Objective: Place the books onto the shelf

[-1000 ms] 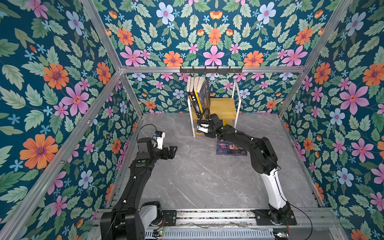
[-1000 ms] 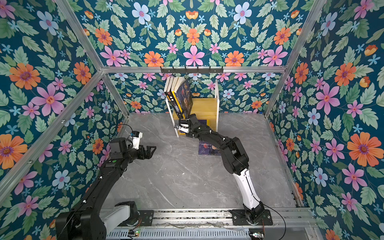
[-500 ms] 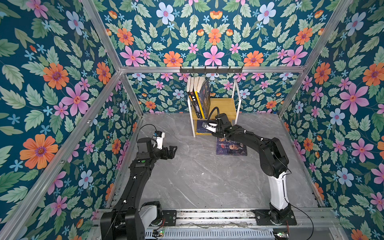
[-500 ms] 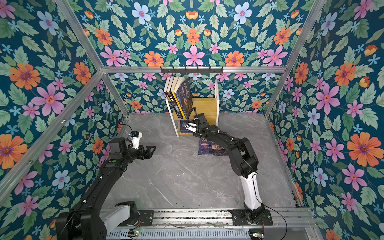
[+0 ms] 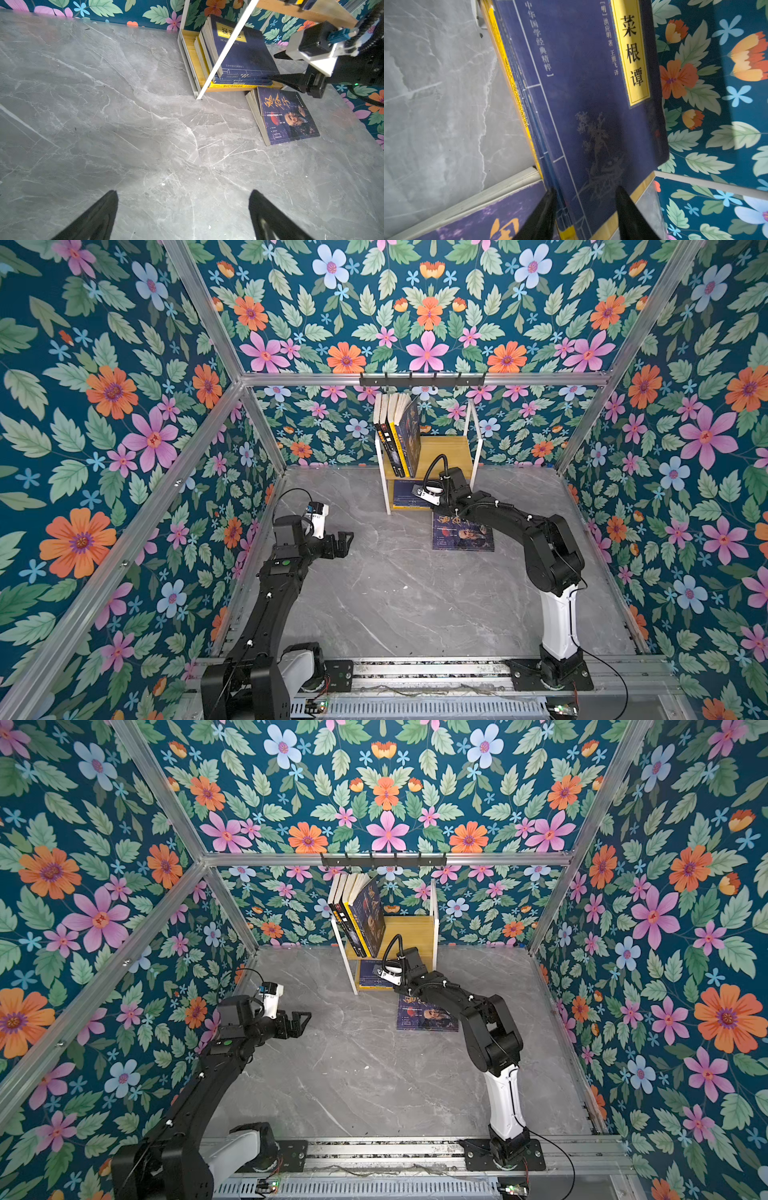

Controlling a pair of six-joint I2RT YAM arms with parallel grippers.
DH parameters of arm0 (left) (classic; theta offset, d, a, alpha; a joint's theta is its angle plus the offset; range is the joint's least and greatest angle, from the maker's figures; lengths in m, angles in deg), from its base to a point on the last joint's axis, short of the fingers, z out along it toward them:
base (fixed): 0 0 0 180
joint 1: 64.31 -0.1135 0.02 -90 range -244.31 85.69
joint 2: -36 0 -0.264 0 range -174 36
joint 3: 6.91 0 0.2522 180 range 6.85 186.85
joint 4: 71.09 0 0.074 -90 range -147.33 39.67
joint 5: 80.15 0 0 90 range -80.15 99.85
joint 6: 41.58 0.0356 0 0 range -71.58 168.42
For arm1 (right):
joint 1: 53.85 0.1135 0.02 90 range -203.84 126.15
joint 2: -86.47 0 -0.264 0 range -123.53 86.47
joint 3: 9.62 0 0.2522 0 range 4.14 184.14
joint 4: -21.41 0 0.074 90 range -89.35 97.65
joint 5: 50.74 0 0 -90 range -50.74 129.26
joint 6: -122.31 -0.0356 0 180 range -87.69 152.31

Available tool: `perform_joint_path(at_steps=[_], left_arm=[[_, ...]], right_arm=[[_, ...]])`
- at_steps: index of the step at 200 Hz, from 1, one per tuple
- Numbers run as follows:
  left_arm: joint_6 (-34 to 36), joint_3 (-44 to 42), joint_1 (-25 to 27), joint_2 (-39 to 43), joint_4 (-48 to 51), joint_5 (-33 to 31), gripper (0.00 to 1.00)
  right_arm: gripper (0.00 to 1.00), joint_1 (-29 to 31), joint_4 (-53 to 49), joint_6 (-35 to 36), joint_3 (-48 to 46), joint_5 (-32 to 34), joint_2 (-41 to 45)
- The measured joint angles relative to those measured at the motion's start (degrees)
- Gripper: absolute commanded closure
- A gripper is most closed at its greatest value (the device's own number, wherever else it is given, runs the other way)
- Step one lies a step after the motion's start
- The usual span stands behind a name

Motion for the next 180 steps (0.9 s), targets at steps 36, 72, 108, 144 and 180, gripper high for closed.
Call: perform_joint_path(at_steps=[36, 72, 108, 144, 180], left_arm=[[0.00, -0.04, -0.07, -0.07, 0.00, 0.00, 0.00], [0.00, -0.07, -0.07, -0.37, 0.00, 0.00, 0.00], [0.00, -0.11, -0.07, -0.37, -0.04, 0.02, 0.00], [0.00, -0.11, -0.07, -0.44, -0.09, 0.04, 0.00], [0.00, -0.11, -0.09, -0.44, -0.11, 0.04, 0.00]], right_arm=[[0.56, -0.20, 0.00, 0.13, 0.00, -0.02, -0.11], [0.60, -0.57, -0.07, 0.13, 0.20, -0.09, -0.35], [0.64, -0.70, -0.09, 0.13, 0.39, -0.44, -0.42], [0.65, -0.92, -0.09, 0.11, 0.50, -0.83, -0.87], [0.66, -1.05, -0.09, 0.11, 0.52, -1.09, -0.92]])
